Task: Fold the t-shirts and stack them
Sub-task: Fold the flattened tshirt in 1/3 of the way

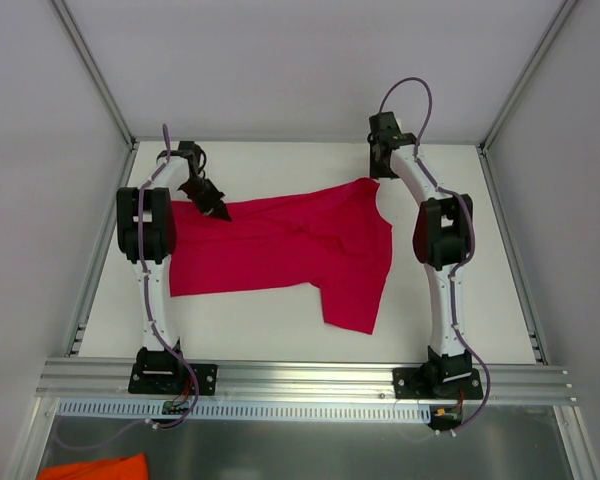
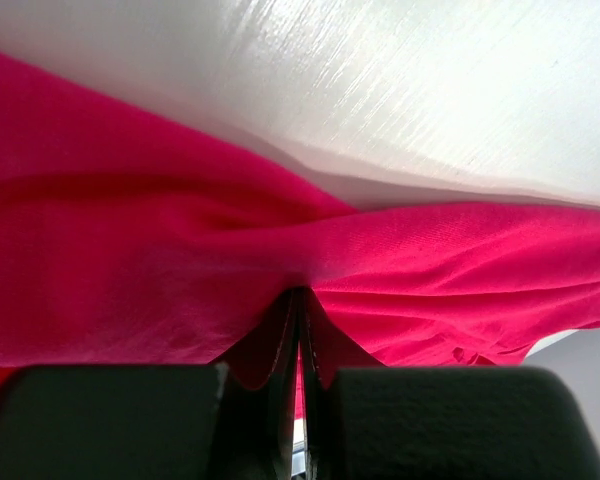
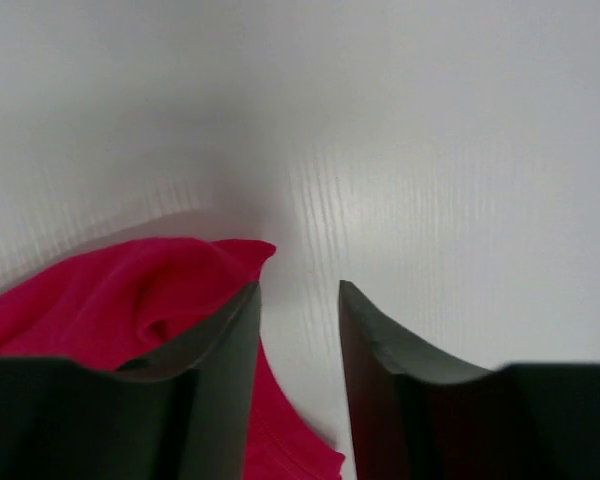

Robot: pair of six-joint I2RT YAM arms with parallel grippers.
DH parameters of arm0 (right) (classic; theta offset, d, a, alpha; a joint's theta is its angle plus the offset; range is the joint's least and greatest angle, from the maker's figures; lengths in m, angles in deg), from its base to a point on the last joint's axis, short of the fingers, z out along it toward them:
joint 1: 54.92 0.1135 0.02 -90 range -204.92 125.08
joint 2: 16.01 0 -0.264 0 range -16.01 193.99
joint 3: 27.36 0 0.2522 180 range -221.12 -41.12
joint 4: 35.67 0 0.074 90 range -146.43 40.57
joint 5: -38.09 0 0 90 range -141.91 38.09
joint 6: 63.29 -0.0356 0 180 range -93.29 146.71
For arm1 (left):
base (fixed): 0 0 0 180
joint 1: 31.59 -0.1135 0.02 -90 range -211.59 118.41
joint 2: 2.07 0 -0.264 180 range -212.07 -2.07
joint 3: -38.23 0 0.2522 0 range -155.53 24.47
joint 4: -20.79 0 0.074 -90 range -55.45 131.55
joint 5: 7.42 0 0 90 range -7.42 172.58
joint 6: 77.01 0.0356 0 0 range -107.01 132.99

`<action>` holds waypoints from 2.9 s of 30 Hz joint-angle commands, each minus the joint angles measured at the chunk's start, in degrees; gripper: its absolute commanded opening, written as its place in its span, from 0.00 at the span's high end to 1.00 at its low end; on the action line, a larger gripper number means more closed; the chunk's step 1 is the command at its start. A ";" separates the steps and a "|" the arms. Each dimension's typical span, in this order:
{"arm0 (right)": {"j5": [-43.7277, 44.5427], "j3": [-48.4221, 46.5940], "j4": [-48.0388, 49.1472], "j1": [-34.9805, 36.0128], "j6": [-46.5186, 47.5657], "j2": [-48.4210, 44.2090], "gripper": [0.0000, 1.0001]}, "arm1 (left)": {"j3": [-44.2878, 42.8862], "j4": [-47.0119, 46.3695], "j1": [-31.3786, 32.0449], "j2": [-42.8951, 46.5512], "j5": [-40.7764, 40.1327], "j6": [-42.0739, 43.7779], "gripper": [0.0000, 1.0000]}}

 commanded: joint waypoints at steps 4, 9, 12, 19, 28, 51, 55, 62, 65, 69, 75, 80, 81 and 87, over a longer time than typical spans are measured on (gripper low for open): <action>-0.98 4.34 0.50 -0.99 0.41 -11.66 0.43 | 2.61 -1.11 -0.85 3.40 -1.20 1.18 1.00; -12.21 13.15 -2.36 -0.20 -0.64 -23.97 0.43 | 1.39 -4.19 -0.85 1.11 0.29 -0.31 1.00; -18.65 13.41 -7.99 0.77 -2.05 -28.11 0.45 | 1.21 -5.51 -0.76 0.67 1.00 -1.54 1.00; -28.92 29.38 -11.65 2.44 -2.13 -39.44 0.46 | 0.68 -7.35 -0.76 0.41 2.14 -2.86 1.00; -25.60 32.33 -3.62 1.74 -2.67 -29.29 0.52 | 1.03 -7.36 -0.93 0.41 2.84 -2.42 1.00; -24.63 15.81 4.73 0.60 -4.43 -8.97 0.55 | 2.61 -5.07 -0.94 2.08 1.97 -1.11 1.00; -22.79 10.45 4.64 0.42 -6.08 -6.07 0.55 | 2.88 -4.54 -1.02 2.34 1.35 -0.67 1.00; -20.59 5.77 5.25 0.07 -6.62 -2.02 0.56 | 3.41 -3.84 -0.93 2.60 0.65 -0.05 1.00; -19.97 3.32 4.38 -0.19 -6.89 -0.27 0.57 | 3.23 -3.40 -0.93 2.60 0.47 0.39 1.00; -16.57 3.05 4.20 -0.20 -6.54 -0.08 0.58 | 3.23 -3.05 -0.93 2.60 0.47 0.74 1.00; -15.31 2.26 4.20 -0.28 -6.01 0.71 0.70 | 2.79 -2.87 -0.93 2.60 0.56 1.09 1.00; -15.31 2.16 3.85 -0.63 -6.18 1.24 0.99 | 2.79 -2.70 -0.94 2.69 0.38 1.18 1.00; -15.40 2.17 3.76 -0.63 -6.10 1.15 0.99 | 2.79 -2.70 -1.02 2.78 0.38 1.18 1.00; -12.07 4.62 3.77 -0.64 -4.61 -2.35 0.99 | 2.97 -3.05 -0.93 2.60 0.73 0.83 1.00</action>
